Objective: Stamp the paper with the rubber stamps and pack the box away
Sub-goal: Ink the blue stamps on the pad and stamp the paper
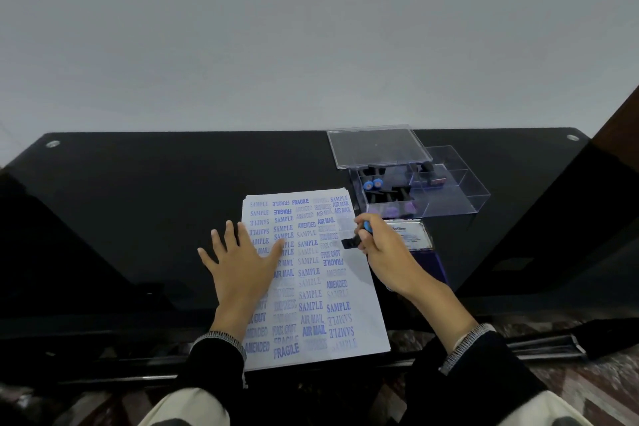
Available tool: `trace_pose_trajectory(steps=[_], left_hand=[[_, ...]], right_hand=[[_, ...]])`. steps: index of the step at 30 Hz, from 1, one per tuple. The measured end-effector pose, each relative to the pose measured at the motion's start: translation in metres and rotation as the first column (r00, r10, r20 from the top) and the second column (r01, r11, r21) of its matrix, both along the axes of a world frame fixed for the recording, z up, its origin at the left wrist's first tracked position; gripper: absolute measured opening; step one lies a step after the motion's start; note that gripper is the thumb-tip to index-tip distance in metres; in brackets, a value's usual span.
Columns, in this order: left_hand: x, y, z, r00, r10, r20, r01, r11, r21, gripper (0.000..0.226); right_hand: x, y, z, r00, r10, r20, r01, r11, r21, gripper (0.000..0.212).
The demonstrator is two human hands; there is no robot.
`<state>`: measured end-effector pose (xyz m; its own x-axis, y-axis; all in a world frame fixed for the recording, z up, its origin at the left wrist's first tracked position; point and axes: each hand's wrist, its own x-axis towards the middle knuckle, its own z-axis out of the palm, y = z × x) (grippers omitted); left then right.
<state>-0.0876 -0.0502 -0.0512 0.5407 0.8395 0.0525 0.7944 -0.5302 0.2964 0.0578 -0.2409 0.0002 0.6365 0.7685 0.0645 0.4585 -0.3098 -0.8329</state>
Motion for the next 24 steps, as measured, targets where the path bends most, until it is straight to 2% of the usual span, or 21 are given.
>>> trace_pose_trajectory(steps=[6, 17, 24], left_hand=[[0.001, 0.001, 0.0, 1.0, 0.004, 0.001, -0.004, 1.0, 0.007, 0.097], [0.001, 0.001, -0.001, 1.0, 0.005, 0.006, -0.005, 1.0, 0.015, 0.096], [0.001, 0.0, 0.0, 1.0, 0.005, 0.01, -0.006, 1.0, 0.006, 0.095]], right_hand=[[0.012, 0.021, -0.002, 0.977, -0.043, 0.207, 0.058, 0.996, -0.066, 0.016], [0.014, 0.026, -0.006, 0.949, 0.014, 0.315, 0.032, 0.989, -0.141, 0.014], [0.013, 0.028, -0.007, 0.948, 0.021, 0.318, 0.027, 0.989, -0.147, 0.015]])
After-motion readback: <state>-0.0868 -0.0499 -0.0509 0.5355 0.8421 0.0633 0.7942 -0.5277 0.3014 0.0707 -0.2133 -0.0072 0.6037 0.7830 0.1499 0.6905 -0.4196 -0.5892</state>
